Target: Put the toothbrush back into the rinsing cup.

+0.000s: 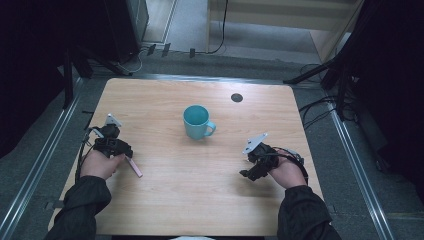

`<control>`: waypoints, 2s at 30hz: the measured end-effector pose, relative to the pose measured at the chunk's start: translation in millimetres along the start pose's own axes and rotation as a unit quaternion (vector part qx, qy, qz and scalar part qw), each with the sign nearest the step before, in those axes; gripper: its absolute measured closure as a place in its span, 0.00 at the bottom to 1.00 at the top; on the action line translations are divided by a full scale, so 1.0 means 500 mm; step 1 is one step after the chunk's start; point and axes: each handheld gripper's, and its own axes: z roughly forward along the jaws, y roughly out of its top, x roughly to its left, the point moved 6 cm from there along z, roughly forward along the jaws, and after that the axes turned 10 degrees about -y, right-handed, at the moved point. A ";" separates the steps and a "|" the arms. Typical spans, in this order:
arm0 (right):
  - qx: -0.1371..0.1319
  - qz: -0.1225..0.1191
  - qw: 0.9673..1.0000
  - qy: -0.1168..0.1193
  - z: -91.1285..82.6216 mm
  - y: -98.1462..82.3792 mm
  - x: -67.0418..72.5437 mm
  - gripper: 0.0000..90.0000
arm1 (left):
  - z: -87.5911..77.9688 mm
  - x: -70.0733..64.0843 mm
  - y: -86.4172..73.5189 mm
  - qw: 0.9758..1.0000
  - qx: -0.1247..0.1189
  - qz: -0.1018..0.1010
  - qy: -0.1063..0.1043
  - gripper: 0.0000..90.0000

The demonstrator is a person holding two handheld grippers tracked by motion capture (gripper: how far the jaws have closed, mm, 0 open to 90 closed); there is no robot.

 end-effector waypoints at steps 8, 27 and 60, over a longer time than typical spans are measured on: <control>0.002 0.005 1.000 -0.005 -0.004 -0.010 0.000 0.25 | 0.007 0.003 0.008 1.000 0.005 -0.007 0.008 0.63; 0.003 0.008 1.000 -0.007 -0.008 -0.019 0.000 0.25 | 0.014 0.001 0.015 0.999 0.009 0.001 0.032 0.74; 0.003 0.011 1.000 -0.010 -0.010 -0.026 -0.002 0.26 | 0.012 0.006 0.013 0.995 0.058 0.064 0.052 0.87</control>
